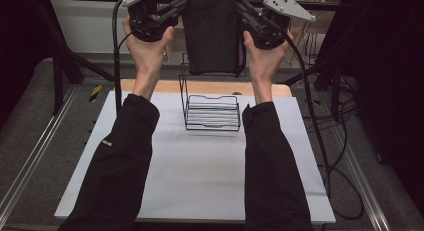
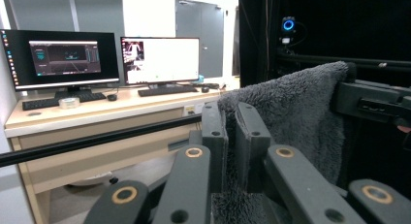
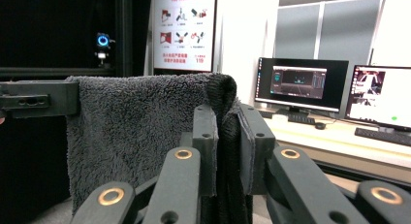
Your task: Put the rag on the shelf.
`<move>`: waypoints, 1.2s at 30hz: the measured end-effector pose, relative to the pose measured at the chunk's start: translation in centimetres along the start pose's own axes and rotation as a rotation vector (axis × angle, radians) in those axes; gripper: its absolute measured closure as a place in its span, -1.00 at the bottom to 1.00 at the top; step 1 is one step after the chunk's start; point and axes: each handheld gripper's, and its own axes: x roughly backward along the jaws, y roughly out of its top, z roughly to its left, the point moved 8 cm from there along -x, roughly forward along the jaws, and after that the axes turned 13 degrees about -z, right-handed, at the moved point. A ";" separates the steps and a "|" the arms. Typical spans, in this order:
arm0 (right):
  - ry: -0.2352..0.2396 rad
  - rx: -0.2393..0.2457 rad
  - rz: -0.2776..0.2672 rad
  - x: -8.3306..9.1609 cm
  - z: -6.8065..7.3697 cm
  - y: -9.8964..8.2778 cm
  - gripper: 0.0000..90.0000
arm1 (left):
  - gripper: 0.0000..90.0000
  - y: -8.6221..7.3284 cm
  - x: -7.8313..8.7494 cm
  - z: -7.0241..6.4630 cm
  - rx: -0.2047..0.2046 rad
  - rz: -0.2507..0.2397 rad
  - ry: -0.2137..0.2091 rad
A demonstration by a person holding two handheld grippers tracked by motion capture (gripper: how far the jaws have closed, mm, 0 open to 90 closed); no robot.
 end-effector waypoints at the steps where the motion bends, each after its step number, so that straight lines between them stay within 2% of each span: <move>1: 0.000 0.004 0.006 -0.1 0.0 -0.2 0.77 | 0.86 -0.3 -0.1 0.1 -0.003 0.006 0.003; 5: -0.004 0.010 0.025 -0.3 -0.2 -1.1 0.77 | 0.86 -1.2 -0.3 0.4 0.001 0.020 0.002; 10: 0.002 -0.009 0.050 0.1 -0.3 -2.5 0.77 | 0.86 -1.9 -0.1 0.3 -0.031 0.051 -0.006; 17: 0.006 -0.002 0.085 0.8 -0.4 -3.7 0.77 | 0.86 -3.2 0.0 0.1 -0.030 0.070 -0.016; 23: 0.009 -0.011 0.114 1.3 -0.6 -5.0 0.77 | 0.86 -4.4 0.2 -0.1 -0.046 0.098 -0.029; 29: 0.015 -0.018 0.136 1.9 -0.7 -6.4 0.77 | 0.86 -5.7 0.4 -0.3 -0.039 0.111 -0.046; 36: 0.028 -0.021 0.152 2.6 -0.7 -7.0 0.77 | 0.86 -6.6 1.0 -0.5 -0.026 0.116 -0.063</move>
